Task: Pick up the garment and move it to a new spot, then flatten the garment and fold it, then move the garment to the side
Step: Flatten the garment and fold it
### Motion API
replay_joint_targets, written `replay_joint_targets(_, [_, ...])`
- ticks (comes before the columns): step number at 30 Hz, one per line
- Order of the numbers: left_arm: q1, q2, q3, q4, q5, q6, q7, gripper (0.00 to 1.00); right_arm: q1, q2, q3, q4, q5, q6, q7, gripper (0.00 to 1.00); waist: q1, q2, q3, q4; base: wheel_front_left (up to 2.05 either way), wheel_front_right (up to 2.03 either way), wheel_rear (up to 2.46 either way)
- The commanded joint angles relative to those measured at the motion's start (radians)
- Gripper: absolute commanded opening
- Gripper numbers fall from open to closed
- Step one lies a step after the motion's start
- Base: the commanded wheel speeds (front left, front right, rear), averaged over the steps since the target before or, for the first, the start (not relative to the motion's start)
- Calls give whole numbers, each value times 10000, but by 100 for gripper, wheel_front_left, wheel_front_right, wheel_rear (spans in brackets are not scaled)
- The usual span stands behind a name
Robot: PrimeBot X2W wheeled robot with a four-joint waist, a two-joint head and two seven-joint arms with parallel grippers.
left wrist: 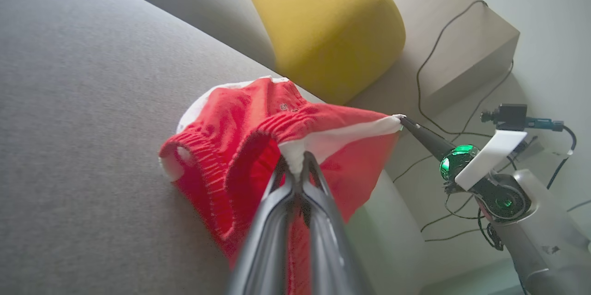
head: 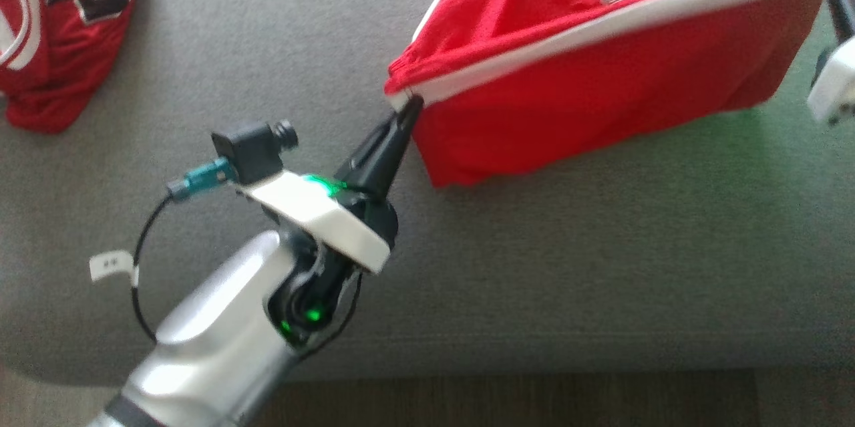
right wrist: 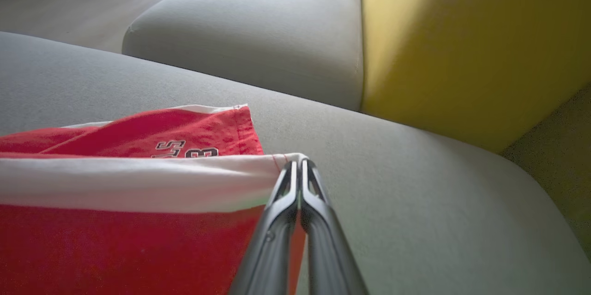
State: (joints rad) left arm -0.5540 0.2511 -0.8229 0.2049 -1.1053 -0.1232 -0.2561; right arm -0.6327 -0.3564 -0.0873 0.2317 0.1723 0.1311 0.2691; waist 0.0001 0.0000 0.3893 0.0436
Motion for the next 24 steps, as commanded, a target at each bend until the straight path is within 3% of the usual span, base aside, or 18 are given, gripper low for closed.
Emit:
replay_joint_targets(1, [-591,82,464,-161,-189,-52,-42,0,-512,-201,220,-120,-75,-4,-149,0,-1,0,230,233,0,0,0])
replay_joint_targets(9, [-1597,-217,518,457,-948,-71,-6,0,-2856,-456,1199,1991,-306,-4,-774,0,-1,0,844,714,0,0,0])
replay_joint_targets(24, [-3189,-746,292,2447,-642,-69,-21,0,-5703,-661,3059,5287,-365,-4,-2005,0,-1,0,1548,1081,0,0,0])
